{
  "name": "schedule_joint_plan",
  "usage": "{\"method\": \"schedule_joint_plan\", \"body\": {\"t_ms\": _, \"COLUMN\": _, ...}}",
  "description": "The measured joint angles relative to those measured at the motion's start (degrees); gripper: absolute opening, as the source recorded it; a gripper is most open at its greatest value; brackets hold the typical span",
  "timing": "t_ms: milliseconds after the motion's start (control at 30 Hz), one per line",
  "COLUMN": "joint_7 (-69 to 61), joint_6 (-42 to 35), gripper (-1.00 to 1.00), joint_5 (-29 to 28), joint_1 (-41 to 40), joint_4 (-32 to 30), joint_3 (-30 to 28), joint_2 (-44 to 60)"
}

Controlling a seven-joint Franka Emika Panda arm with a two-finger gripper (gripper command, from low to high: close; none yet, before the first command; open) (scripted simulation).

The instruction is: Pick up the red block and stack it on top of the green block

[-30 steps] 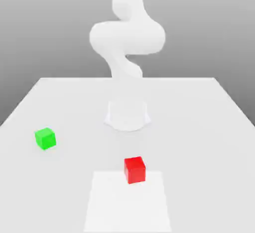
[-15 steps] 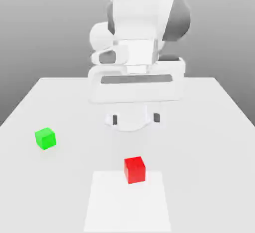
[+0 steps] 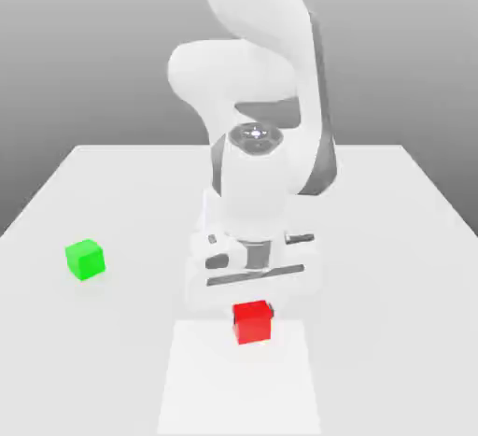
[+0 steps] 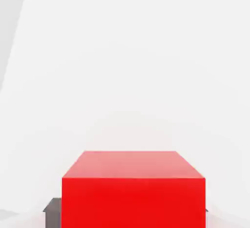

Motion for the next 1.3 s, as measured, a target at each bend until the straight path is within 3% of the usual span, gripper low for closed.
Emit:
{"method": "schedule_joint_plan", "body": {"t_ms": 333, "joint_7": 1.0, "joint_6": -14.7, "gripper": -1.00, "joint_5": -1.0, "joint_1": -1.8, "joint_4": -2.3, "joint_3": -0.7, "joint_2": -17.0}}
{"method": "schedule_joint_plan", "body": {"t_ms": 867, "joint_7": 19.6, "joint_6": -24.2, "gripper": -1.00, "joint_5": -14.1, "joint_1": -43.7, "joint_4": -2.5, "joint_3": -20.4, "joint_2": -27.3}}
{"method": "schedule_joint_plan", "body": {"t_ms": 1033, "joint_7": 19.0, "joint_6": -19.2, "gripper": -1.00, "joint_5": -11.8, "joint_1": -45.4, "joint_4": -2.3, "joint_3": -24.1, "joint_2": -22.0}}
{"method": "schedule_joint_plan", "body": {"t_ms": 1200, "joint_7": 13.0, "joint_6": -9.9, "gripper": -1.00, "joint_5": -2.8, "joint_1": -42.3, "joint_4": -2.2, "joint_3": -24.6, "joint_2": -12.2}}
{"method": "schedule_joint_plan", "body": {"t_ms": 1233, "joint_7": 11.6, "joint_6": -8.5, "gripper": 1.00, "joint_5": -0.9, "joint_1": -42.2, "joint_4": -2.2, "joint_3": -24.4, "joint_2": -10.7}}
{"method": "schedule_joint_plan", "body": {"t_ms": 1300, "joint_7": 11.6, "joint_6": -8.5, "gripper": 1.00, "joint_5": -0.9, "joint_1": -42.0, "joint_4": -2.2, "joint_3": -24.4, "joint_2": -10.7}}
